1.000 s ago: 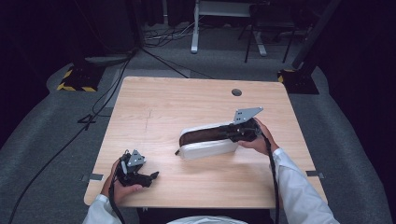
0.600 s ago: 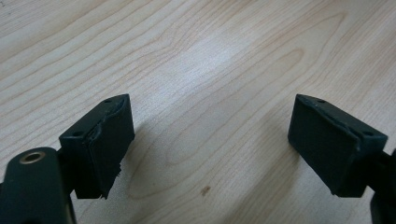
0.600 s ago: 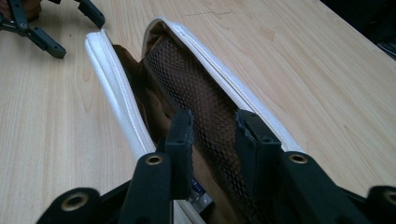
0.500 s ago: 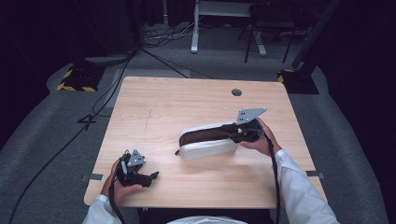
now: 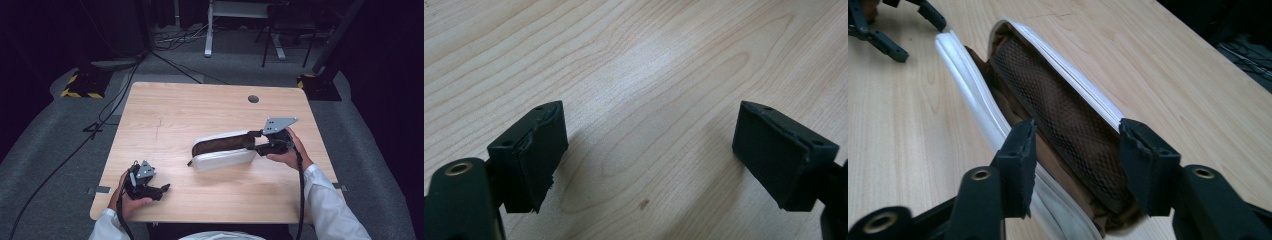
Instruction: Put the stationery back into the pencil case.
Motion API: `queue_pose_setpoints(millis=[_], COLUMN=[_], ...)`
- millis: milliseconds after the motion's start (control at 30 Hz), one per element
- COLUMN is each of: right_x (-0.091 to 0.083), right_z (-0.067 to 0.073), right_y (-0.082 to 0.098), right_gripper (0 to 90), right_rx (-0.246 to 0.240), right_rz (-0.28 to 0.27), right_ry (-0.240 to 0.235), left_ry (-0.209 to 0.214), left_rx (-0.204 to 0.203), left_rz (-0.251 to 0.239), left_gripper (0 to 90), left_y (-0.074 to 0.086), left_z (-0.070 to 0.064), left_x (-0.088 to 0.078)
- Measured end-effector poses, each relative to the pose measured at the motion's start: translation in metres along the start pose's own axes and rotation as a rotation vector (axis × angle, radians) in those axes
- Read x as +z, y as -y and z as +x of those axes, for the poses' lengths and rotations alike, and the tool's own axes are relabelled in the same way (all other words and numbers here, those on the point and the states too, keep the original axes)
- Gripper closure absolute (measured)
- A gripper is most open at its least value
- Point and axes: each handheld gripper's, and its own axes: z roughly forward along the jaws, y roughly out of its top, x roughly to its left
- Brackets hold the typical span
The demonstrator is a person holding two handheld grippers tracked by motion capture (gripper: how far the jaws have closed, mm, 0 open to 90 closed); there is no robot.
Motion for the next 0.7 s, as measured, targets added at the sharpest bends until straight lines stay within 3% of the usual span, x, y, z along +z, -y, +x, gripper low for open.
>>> queue_pose_setpoints(millis=[400, 700], right_x=[-0.029, -0.044], right_z=[0.0, 0.0], right_y=[0.017, 0.032], right_gripper=[35.9, 31.0], right_rx=[0.046, 0.072], right_rz=[0.001, 0.049], right_ry=[0.092, 0.151], left_ry=[0.0, -0.001], left_rx=[0.0, 0.001], left_rz=[-0.001, 0.0], left_gripper=[14.9, 14.9], left_y=[0.0, 0.0], left_z=[0.0, 0.0], left_x=[0.0, 0.0])
